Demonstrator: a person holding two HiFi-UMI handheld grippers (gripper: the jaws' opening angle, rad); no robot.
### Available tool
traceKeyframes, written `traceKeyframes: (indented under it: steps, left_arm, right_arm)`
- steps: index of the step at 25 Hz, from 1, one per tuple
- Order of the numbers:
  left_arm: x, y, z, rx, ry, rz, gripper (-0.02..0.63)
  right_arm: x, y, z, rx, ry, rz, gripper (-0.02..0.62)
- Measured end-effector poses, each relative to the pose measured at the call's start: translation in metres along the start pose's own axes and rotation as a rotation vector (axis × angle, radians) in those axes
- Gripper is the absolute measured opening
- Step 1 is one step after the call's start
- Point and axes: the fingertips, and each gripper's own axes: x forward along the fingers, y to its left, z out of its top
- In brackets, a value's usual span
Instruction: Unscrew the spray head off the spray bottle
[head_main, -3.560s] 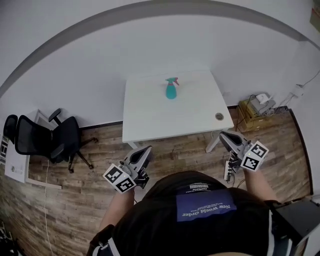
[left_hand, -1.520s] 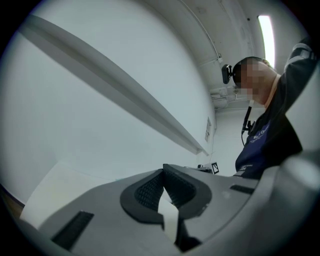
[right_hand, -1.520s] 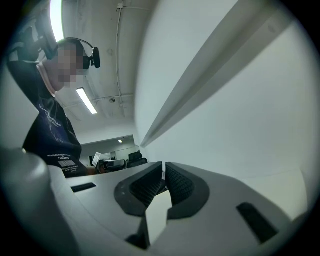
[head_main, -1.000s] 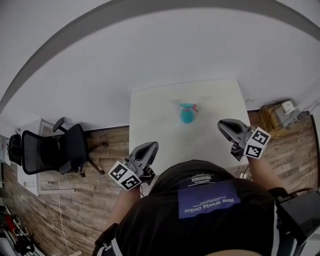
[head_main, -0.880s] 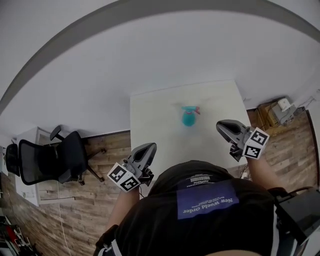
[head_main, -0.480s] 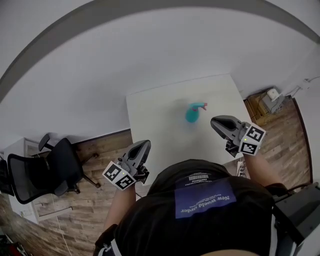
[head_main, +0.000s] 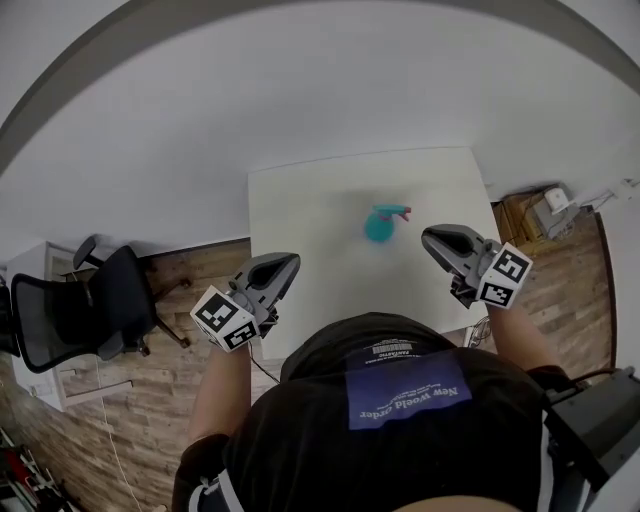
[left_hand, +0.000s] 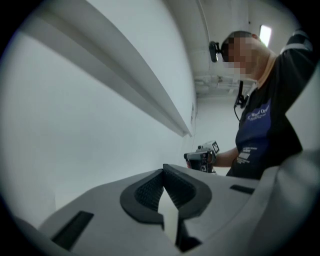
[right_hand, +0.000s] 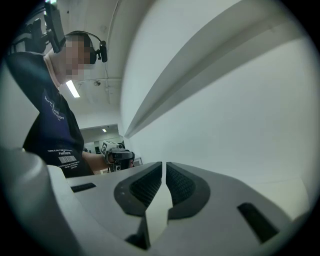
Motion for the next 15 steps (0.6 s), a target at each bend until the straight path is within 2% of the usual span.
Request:
traceKeyframes:
  steps: [3,9,15]
  left_arm:
    - [0.035,-0.005,-0.002,0.122,0.124,-0.01,0.002]
    - [0.105,-0.016,-0.005,0.224,0.271,-0.068,0.002]
    - [0.16,-0.01,-0.011,0.344,0.418,-0.168,0.003]
  right_arm:
    - [-0.01,-0.017,-0.003,-0.001,-0.005,0.027,-0.002]
    - [-0.034,-0.047,-0.009,0.026,-0.046,0.039,-0.002]
    - [-0.059,-0.068,-0.007,0.028,-0.099,-0.016,-0.003]
